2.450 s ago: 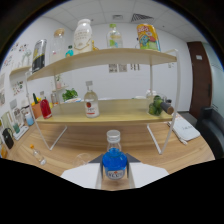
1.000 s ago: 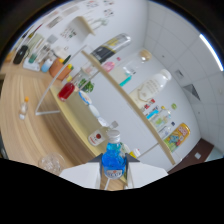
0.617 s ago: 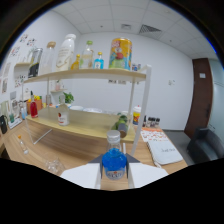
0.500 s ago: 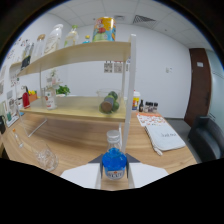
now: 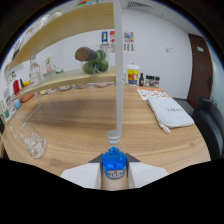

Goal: Make me a cup of Mount Fuji.

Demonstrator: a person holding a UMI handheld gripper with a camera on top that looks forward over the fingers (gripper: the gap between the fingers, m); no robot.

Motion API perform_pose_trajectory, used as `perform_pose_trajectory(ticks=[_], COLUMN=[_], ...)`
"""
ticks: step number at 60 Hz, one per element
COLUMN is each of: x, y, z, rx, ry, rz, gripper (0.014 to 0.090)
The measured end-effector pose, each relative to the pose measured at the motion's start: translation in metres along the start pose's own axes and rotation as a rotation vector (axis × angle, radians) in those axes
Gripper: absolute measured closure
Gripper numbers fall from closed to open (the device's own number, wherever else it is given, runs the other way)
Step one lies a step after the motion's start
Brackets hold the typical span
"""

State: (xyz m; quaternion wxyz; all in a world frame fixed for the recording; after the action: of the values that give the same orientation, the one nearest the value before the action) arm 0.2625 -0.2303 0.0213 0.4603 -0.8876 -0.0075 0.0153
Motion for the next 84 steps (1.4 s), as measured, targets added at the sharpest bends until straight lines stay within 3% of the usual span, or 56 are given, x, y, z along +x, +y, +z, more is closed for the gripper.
perform_pose_trajectory(ticks=[17, 23, 28, 33, 49, 62, 70, 76, 84], x=[0.002, 0.002, -0.001, -0.006, -0.109, -0.192, -0.224, -0.252, -0.291], y=[0.01, 0.005, -0.008, -0.022, -0.052, -0.057, -0.093, -0.136, -0.209], z=[-0.008, -0.017, -0.032, -0.052, -0.095, -0.082, -0.097, -0.121, -0.147], rx=[-0.003, -0.004, 0.018, 0.03, 0.088, 0.051, 0.062, 0.098, 0.217], ry=[0.013, 0.021, 0.042, 0.087, 0.078, 0.062, 0.076, 0.059, 0.011], rz=[-0.004, 0.016, 0.021, 0.033, 0.105, 0.114, 0.122, 0.126, 0.107], gripper=[0.0667, 0.0494, 0.0287, 0.021, 0.0203, 0.0208, 0.0199, 0.0196, 0.0192])
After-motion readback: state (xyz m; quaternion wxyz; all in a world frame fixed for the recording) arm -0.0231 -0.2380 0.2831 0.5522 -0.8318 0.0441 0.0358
